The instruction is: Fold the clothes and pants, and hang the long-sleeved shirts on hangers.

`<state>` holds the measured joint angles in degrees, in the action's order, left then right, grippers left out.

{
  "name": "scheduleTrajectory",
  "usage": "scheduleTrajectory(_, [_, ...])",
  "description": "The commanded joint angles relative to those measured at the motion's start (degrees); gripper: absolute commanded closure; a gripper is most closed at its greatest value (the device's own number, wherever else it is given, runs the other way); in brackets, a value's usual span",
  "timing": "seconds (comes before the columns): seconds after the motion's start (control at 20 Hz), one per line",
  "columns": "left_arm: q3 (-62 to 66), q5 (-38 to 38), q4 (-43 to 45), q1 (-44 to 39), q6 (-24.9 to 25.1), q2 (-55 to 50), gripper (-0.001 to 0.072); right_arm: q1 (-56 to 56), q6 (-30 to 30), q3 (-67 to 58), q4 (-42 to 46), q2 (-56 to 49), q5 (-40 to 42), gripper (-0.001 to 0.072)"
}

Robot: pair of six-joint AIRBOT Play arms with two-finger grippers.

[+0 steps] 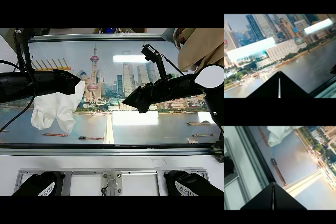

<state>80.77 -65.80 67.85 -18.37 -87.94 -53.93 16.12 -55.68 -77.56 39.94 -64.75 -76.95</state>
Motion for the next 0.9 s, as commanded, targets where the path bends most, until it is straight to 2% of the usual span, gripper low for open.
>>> scheduleTrajectory(0.0, [0.0,0.0,0.0,0.0,0.1,0.0,0.0689,0.0,0.0,0.0,0.0,0.0,0.0,0.0685])
scheduleTrajectory(0.6, [0.0,0.2,-0.2,0.0,0.1,0.0,0.0688,0.0,0.0,0.0,0.0,-0.1,0.0,0.0686])
scheduleTrajectory(0.65, [0.0,0.8,0.5,0.1,0.1,0.0,0.0510,0.0,0.0,0.0,0.0,-0.1,0.0,0.0685])
scheduleTrajectory(0.7, [0.0,0.8,2.3,0.6,-0.5,0.0,0.0065,0.0,0.0,0.0,0.0,-0.1,0.0,0.0685])
scheduleTrajectory(0.75, [0.0,0.1,6.7,1.5,-3.3,-0.3,0.0000,0.0,0.0,0.0,0.0,-0.1,0.0,0.0685])
scheduleTrajectory(0.85, [0.0,-5.3,19.7,3.9,-8.4,-2.0,0.0019,0.0,0.0,0.0,0.0,-0.1,0.0,0.0685])
